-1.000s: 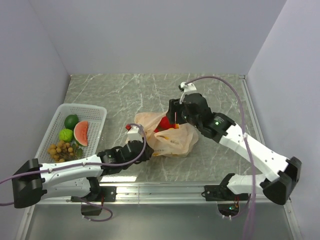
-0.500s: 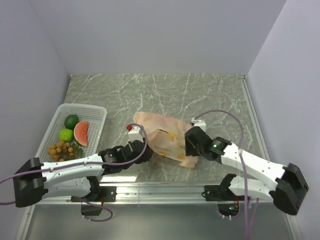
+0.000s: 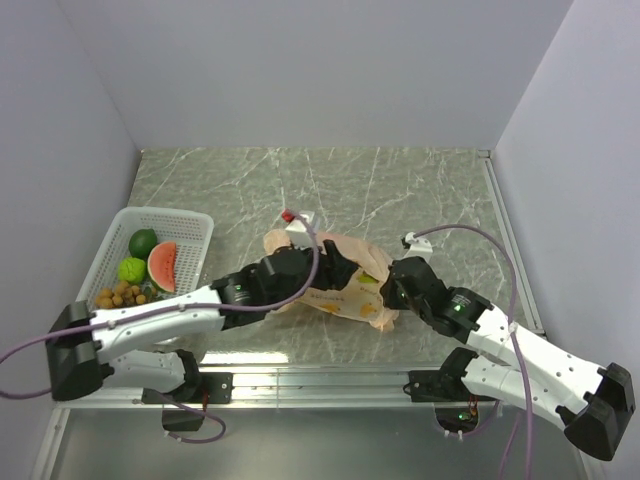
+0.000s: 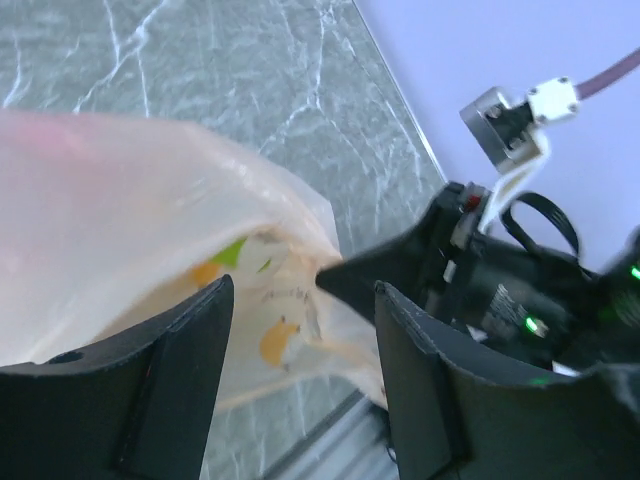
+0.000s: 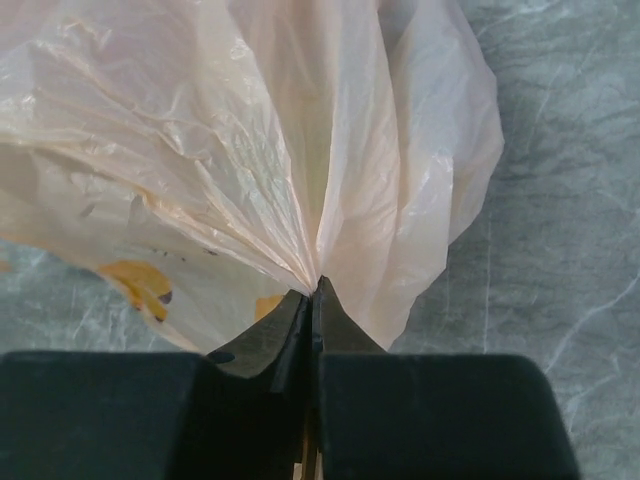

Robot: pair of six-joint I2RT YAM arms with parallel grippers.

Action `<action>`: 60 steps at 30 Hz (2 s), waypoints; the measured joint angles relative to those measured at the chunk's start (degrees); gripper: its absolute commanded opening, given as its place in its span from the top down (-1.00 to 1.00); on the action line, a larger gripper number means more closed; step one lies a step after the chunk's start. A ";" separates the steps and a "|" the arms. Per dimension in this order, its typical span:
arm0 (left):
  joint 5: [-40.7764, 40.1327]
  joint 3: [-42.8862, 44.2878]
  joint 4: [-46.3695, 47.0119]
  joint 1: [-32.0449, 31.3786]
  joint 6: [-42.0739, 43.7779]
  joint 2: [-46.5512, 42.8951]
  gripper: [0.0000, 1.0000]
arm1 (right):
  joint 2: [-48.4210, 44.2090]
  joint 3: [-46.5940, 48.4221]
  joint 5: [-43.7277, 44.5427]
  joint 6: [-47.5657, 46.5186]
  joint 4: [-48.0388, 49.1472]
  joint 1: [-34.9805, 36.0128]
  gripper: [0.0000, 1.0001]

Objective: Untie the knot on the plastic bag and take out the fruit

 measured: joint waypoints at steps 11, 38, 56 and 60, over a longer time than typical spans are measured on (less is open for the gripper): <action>-2.29 3.37 4.92 -0.11 5.81 22.27 -0.08 | 0.07 1.88 -0.98 -0.83 1.44 -0.17 1.00; -5.95 -0.57 -9.46 -3.78 -4.72 9.46 -0.18 | -4.42 -0.87 -6.29 -6.08 5.33 -10.43 1.00; -7.67 3.45 -12.37 0.98 -2.25 22.71 -0.44 | -9.11 -3.19 -6.95 -4.90 3.80 -9.94 1.00; -8.68 2.64 -12.17 0.96 -1.16 22.69 -0.99 | -9.05 -3.34 -7.58 -4.68 3.85 -9.86 1.00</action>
